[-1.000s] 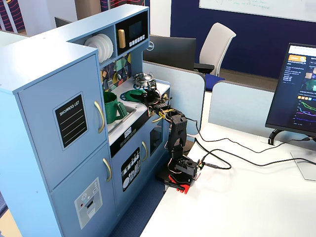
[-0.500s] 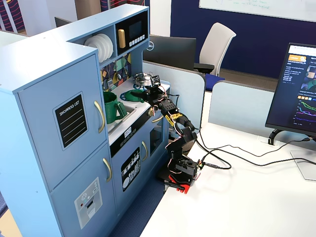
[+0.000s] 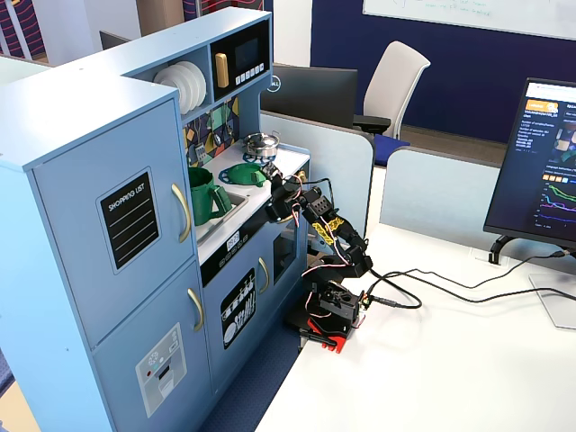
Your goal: Take off the lid from the green recipient and place it on the counter
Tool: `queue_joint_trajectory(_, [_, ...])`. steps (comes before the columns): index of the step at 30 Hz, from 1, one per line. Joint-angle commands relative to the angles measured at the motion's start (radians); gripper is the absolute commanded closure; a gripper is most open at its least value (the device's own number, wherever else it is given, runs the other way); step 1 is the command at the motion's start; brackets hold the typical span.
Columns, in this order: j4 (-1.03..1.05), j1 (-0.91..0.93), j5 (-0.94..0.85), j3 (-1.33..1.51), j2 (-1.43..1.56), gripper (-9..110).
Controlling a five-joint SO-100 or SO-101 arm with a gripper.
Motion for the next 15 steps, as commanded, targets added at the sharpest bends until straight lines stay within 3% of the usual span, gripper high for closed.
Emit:
queue_joint_trajectory(1, [0.087,-0.072,0.051,0.023,0.048,63])
queue_joint_trajectory(15, [0.175,-0.21,0.282,0.604,0.287,81])
